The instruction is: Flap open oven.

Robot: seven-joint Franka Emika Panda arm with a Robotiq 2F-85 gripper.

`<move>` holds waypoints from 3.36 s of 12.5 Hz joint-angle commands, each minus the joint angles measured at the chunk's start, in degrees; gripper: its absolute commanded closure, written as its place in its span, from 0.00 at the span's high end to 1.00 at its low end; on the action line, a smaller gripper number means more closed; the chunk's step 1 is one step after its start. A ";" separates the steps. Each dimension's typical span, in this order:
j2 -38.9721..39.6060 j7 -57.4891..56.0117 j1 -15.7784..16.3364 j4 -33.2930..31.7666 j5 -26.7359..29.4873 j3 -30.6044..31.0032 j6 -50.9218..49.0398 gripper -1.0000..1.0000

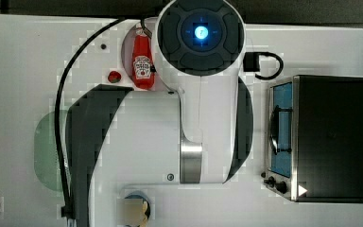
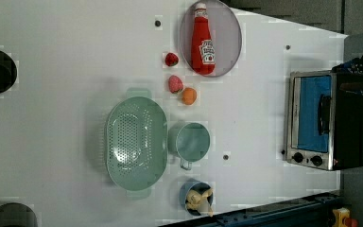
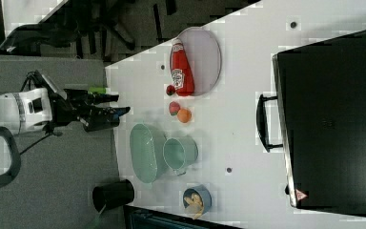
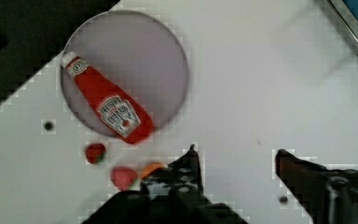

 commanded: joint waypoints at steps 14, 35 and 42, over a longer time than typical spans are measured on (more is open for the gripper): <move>-16.74 5.18 -2.07 -10.04 -1.35 -2.90 -9.45 0.23; -4.25 -61.67 -3.37 -24.11 -6.49 -24.94 23.02 0.18; 4.06 -61.71 -3.44 -24.12 -6.16 -26.98 27.68 0.18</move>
